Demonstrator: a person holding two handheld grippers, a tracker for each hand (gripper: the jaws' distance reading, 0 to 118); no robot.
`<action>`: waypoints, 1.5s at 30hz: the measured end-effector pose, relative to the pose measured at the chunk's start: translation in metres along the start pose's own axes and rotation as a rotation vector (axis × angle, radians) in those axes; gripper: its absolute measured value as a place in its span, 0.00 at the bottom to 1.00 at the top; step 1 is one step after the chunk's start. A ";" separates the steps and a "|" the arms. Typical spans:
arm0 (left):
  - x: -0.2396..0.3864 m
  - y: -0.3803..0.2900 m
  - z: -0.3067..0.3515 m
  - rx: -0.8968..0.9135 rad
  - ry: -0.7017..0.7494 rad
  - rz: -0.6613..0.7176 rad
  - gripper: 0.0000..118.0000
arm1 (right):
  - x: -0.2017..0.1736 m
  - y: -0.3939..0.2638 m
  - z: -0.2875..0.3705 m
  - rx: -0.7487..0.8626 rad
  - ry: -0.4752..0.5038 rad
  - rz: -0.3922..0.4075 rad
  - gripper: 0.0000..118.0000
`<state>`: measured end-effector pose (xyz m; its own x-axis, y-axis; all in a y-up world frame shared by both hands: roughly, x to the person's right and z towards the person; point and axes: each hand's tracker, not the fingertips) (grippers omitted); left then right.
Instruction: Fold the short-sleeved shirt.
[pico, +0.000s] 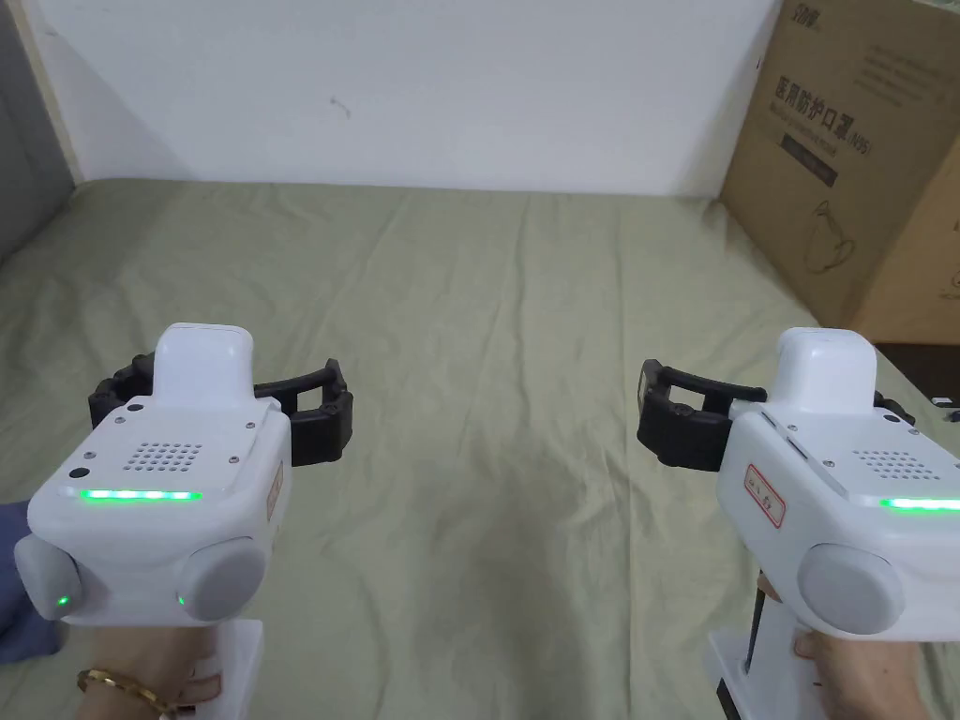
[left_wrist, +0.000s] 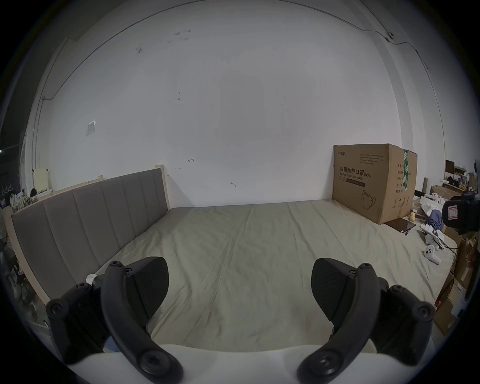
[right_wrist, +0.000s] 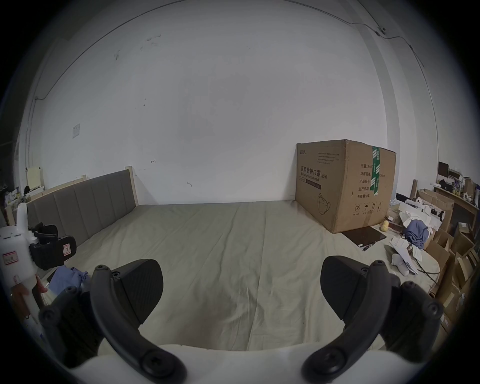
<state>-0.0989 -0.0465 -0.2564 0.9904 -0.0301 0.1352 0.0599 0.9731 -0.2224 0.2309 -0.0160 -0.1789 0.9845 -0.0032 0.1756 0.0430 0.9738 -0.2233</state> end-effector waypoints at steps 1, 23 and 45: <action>0.000 0.000 0.000 0.000 -0.001 0.000 0.94 | 0.000 0.000 0.000 0.002 0.000 0.000 1.00; 0.000 0.004 0.000 -0.002 0.001 -0.005 0.94 | -0.003 0.009 -0.002 -0.025 -0.049 0.004 1.00; -0.002 -0.039 0.021 -0.236 0.016 0.035 0.94 | 0.019 -0.032 -0.037 -0.722 -0.170 -0.422 1.00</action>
<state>-0.1060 -0.0796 -0.2274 0.9941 -0.0023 0.1083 0.0507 0.8935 -0.4462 0.2549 -0.0553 -0.2036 0.8250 -0.2430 0.5103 0.5555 0.5144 -0.6533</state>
